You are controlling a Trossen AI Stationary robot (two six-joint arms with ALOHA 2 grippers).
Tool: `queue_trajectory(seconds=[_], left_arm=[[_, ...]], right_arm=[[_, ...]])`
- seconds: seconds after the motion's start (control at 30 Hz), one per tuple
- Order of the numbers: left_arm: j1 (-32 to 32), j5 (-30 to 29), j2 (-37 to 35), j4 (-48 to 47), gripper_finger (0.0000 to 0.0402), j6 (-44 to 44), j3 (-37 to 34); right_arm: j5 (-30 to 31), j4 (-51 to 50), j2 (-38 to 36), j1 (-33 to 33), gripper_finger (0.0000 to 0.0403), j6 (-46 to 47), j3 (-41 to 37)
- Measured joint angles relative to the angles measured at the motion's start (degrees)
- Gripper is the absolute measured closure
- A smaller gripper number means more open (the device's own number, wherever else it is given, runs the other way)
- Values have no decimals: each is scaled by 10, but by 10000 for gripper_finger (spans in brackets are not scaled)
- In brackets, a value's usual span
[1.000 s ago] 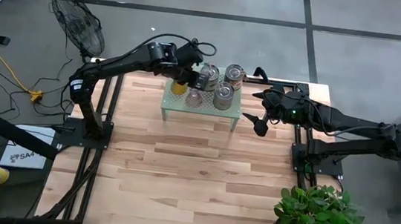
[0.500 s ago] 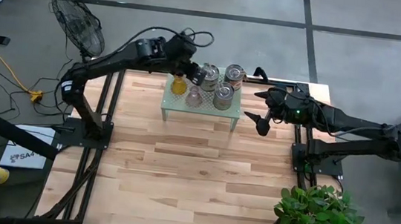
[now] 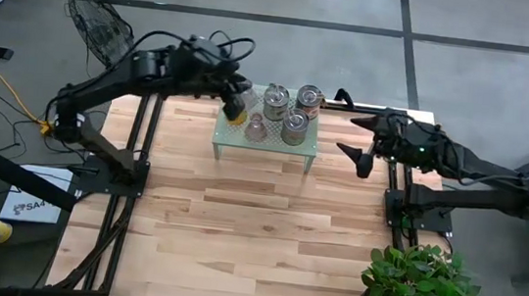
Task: Pick & Place candle stick holders
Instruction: Return to Home Position
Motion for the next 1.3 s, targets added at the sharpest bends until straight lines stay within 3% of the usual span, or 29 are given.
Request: queue_trajectory(seconds=[0.13,0.27,0.37,0.5,0.73,0.9,1.1,1.3], left_arm=[[-20,-38,-31,-28,298,22,0],[-35,-49,-67,-56,298,35,-22],[-37,-46,-106,-54,298,35,-73],[-36,-23,-187,9,298,30,-194],[-36,24,-377,208,298,21,-462],[-36,38,-509,311,298,-25,-618],[-36,36,-657,325,298,-80,-739],[-36,31,-792,325,298,-117,-820]], right_arm=[[0,6,-23,0,13,5,0],[-5,-7,-49,0,13,75,0],[-48,-41,-72,0,12,129,0],[-89,-91,-97,1,13,143,0],[-39,-79,-102,1,13,144,-3],[-43,129,-109,0,13,136,-108],[-109,390,-134,0,13,192,-277],[-104,481,-205,1,11,215,-379]])
